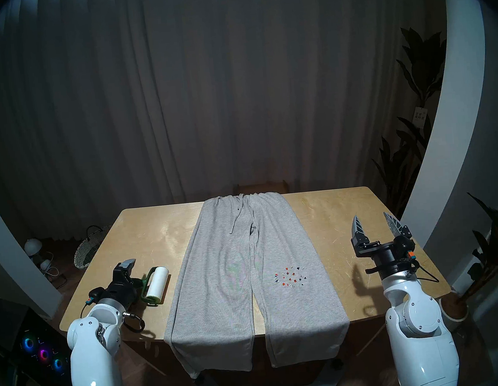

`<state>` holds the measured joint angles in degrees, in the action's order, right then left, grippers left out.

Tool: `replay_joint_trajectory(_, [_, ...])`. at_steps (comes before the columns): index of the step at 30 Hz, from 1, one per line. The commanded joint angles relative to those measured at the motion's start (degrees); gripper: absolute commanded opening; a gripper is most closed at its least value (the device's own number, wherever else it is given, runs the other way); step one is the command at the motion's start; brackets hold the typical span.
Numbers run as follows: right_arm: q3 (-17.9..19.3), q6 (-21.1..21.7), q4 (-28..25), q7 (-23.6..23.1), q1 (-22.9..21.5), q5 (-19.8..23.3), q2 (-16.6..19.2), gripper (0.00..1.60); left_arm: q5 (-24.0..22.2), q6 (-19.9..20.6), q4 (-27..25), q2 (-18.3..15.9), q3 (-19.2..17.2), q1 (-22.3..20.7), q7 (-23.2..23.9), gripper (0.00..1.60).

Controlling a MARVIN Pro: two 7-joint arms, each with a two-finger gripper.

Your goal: Remove lint and debris from pants with a lint roller

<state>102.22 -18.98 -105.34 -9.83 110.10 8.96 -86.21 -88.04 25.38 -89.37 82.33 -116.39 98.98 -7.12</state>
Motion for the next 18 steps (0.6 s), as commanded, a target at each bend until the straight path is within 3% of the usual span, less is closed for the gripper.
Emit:
replay_joint_trajectory(1, [-0.07,-0.52,-1.44,0.74,-0.39,-0.11,-0.66,1.60,0.62,0.69,6.18,-1.15,0.53,-0.63,-3.13,1.60])
replay_joint_trajectory(8, [-0.15,-0.60,-1.47,1.58,-0.30,-0.66,-0.84,1.60,0.09,1.69,9.06,-2.03,0.62,-1.45,-2.32,1.60])
replay_joint_trajectory(9, [-0.14,-0.59,-1.46,1.65,-0.28,-0.71,-0.84,1.60,-0.17,1.87,8.43,-1.80,0.47,-0.96,-2.52,1.51])
replay_joint_trajectory(10, [-0.12,-0.62,-1.44,1.70,-0.25,-0.75,-0.82,1.60,-0.24,2.06,9.24,-2.02,0.50,-1.17,-2.08,1.26])
replay_joint_trajectory(13, [-0.01,-0.66,-1.37,1.80,-0.12,-0.87,-0.70,1.60,-0.64,2.60,10.19,-2.20,0.47,-1.15,-1.71,1.00])
replay_joint_trajectory(14, [0.06,-0.67,-1.36,1.82,-0.06,-0.87,-0.66,1.60,-0.73,2.70,9.86,-2.08,0.43,-0.82,-1.79,0.78])
replay_joint_trajectory(16, [0.13,-0.69,-1.35,1.84,-0.02,-0.88,-0.62,1.60,-0.84,2.94,10.45,-2.21,0.47,-0.92,-1.41,0.70])
replay_joint_trajectory(18, [0.43,-0.72,-1.28,1.85,0.12,-0.89,-0.45,1.60,-1.07,3.11,10.04,-1.79,0.40,-0.23,-1.31,0.79])
